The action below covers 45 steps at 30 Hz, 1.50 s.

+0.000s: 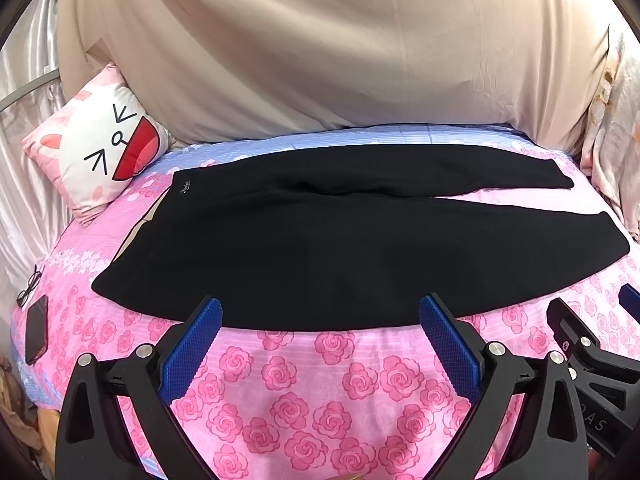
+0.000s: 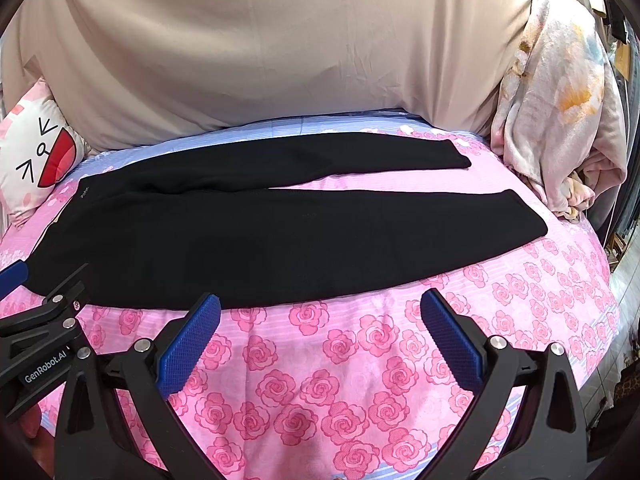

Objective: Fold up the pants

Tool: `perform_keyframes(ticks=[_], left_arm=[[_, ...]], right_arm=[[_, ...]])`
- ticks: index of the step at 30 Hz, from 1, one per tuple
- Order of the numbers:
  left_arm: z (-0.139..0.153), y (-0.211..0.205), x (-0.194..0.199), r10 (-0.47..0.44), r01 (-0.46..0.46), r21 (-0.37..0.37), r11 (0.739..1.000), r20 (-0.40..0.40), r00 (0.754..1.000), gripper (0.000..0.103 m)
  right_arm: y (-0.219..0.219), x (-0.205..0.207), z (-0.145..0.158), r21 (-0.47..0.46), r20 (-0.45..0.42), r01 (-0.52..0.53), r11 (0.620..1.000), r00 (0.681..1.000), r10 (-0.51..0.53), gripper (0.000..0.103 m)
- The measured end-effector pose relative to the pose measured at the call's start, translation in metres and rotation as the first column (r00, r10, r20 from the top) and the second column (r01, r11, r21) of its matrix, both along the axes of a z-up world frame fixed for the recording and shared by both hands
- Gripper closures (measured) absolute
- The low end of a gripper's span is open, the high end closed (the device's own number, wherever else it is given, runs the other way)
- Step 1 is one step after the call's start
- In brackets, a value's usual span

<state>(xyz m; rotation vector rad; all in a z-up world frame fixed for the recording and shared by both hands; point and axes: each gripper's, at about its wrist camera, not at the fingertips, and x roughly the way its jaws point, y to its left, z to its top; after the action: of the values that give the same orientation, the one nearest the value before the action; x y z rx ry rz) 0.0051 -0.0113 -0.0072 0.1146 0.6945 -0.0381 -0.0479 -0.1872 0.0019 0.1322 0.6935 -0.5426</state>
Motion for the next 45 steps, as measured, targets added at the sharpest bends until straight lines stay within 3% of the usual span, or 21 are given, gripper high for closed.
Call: perform_keyframes(ticks=[34, 40, 43, 45], left_arm=[[-0.009, -0.011, 0.021, 0.0, 0.001, 0.011, 1.0, -0.046, 0.999, 0.006], [-0.003, 0.002, 0.06, -0.016, 0.015, -0.006, 1.0, -0.067, 0.998, 0.006], [0.006, 0.011, 0.087, 0.023, -0.022, 0.036, 0.999, -0.018, 1.0, 0.006], [0.011, 0.022, 0.112, 0.038, -0.037, 0.022, 0.999, -0.011, 0.999, 0.006]], right_arm=[[-0.018, 0.016, -0.013, 0.017, -0.023, -0.013, 1.0, 1.0, 0.014, 0.005], [-0.091, 0.033, 0.004, 0.015, 0.04, -0.023, 1.0, 0.999, 0.022, 0.005], [-0.153, 0.05, 0.019, -0.07, 0.084, 0.0, 0.998, 0.996, 0.006, 0.005], [-0.215, 0.076, 0.019, -0.05, 0.049, -0.024, 0.998, 0.998, 0.027, 0.005]])
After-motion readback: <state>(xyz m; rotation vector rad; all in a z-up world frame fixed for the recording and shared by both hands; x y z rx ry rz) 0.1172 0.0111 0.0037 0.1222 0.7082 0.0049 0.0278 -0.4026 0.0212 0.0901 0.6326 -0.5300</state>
